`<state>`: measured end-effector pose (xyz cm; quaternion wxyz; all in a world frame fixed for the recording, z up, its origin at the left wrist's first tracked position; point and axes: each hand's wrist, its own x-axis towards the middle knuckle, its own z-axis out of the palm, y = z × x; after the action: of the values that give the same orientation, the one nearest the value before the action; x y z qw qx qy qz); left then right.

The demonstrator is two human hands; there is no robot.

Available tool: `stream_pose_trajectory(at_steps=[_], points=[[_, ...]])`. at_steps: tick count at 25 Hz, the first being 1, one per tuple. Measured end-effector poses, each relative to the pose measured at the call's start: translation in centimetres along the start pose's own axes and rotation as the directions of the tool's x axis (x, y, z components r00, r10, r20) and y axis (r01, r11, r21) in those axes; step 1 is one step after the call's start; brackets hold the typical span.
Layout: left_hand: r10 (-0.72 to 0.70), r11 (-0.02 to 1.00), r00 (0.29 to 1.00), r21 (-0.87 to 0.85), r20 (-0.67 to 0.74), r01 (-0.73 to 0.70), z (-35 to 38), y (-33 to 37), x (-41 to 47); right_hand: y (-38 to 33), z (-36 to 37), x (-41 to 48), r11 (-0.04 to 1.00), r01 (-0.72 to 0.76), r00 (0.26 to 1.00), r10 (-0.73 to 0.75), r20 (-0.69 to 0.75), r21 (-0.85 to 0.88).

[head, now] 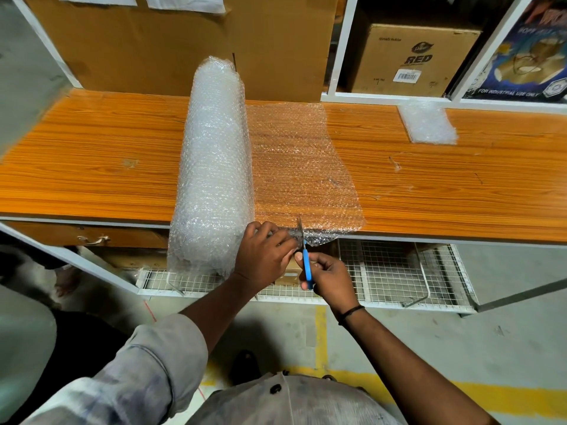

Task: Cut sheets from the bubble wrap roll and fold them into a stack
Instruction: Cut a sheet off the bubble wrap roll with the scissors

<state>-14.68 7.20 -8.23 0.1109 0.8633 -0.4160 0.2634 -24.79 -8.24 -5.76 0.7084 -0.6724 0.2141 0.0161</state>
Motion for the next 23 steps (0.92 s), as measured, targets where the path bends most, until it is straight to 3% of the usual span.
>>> stream_pose_trajectory(at_steps=[23], points=[[0.024, 0.999, 0.999, -0.027, -0.045, -0.025, 0.0, -0.5, -0.5, -1.7, 0.3, 3.1, 0.997, -0.067, 0.996, 0.066, -0.060, -0.028]])
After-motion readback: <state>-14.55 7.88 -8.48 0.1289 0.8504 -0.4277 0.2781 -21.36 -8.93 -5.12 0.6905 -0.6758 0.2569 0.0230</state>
